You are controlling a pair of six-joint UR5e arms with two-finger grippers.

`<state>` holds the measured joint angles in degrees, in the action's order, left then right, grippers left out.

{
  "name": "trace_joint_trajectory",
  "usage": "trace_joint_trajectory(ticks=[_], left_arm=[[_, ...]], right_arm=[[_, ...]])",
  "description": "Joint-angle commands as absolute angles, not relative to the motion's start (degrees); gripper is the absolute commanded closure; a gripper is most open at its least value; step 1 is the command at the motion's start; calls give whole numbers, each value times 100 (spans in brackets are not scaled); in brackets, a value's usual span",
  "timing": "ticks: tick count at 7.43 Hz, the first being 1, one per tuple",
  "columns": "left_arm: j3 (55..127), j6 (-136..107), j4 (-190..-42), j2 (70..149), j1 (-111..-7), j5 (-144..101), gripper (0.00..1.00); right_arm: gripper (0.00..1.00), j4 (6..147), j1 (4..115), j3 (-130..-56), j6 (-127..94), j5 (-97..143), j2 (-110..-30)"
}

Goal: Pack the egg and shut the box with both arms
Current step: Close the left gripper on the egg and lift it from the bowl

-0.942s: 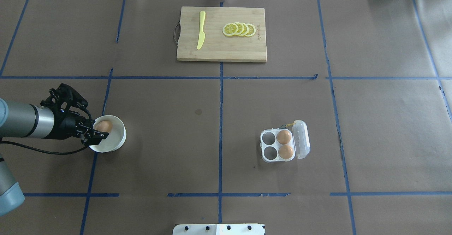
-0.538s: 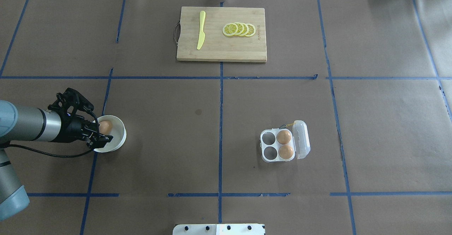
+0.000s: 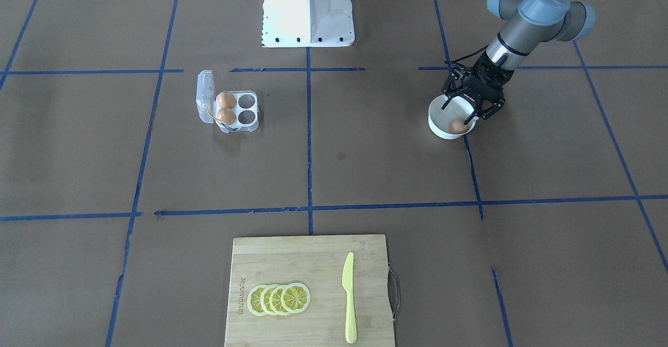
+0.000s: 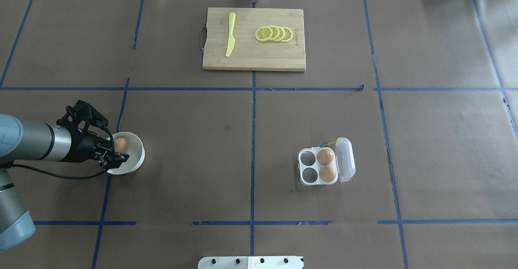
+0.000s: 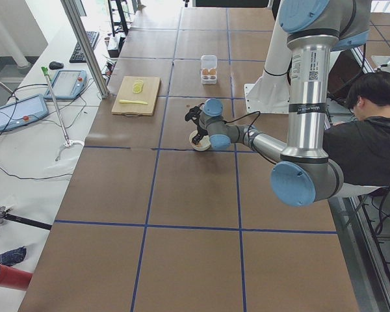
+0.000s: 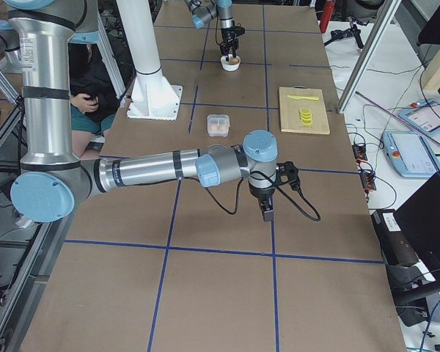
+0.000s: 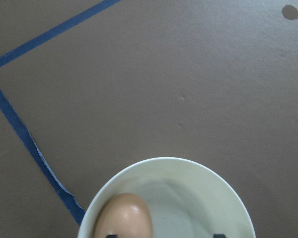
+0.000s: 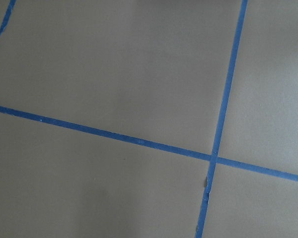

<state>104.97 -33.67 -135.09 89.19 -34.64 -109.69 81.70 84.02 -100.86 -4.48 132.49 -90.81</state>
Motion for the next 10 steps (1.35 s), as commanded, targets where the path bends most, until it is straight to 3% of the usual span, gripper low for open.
trace_joint_trajectory(ticks=[1,6,7,9,10], left_arm=[[10354,-3358,-13509,8973,-3454,-10969,29],[10055,-3375,-13509,9299,-3454,-10802,30],[10055,-3375,-13509,9299,-3454,-10802,38],[10090,-3366,-13509,9273,-3472,-10802,43],[10151,-3366,-13509,9238,-3489,-10810,65]], right_arm=[[0,8174,8394,-10090,-448,13245,-9079],[0,8165,8394,-10072,-439,13245,-9097],[0,8165,8394,-10072,-431,13245,-9097],[0,8139,8394,-10064,-439,13245,-9097],[0,8139,8402,-10072,-439,13245,-9097]])
